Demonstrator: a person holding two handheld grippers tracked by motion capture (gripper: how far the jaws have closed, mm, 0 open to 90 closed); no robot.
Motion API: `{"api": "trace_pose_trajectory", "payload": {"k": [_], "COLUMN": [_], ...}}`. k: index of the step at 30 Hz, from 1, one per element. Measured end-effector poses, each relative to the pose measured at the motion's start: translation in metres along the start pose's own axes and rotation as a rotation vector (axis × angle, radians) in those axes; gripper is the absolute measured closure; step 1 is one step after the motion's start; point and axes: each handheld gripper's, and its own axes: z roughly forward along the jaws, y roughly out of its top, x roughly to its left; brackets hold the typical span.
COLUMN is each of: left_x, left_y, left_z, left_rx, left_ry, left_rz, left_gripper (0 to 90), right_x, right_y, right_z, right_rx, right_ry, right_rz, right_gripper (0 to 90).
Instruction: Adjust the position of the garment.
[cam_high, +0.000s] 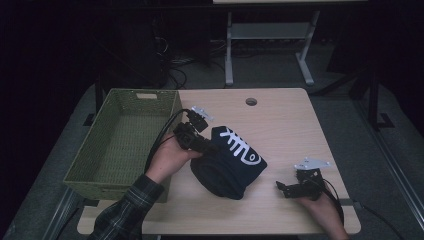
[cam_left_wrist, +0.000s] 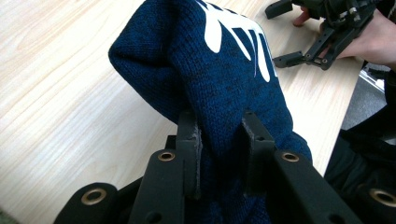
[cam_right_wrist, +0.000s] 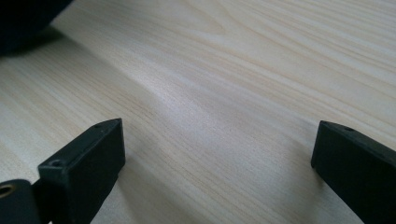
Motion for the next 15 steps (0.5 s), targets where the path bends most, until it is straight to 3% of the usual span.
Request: {"api": "trace_pose_trajectory", "payload": {"k": [15], "left_x": [0.009], "left_y": [0.005], "left_z": [-0.029], "left_rx": [-0.017], "left_ry": [0.007], "left_rz": [-0.017], "left_gripper": [72.9], "right_x": [0.000], "right_y": [0.000], "right_z": [0.000], "right_rx": [0.000], "right_ry": [0.000], "right_rz": [0.000], "right_gripper": [2.6]}}
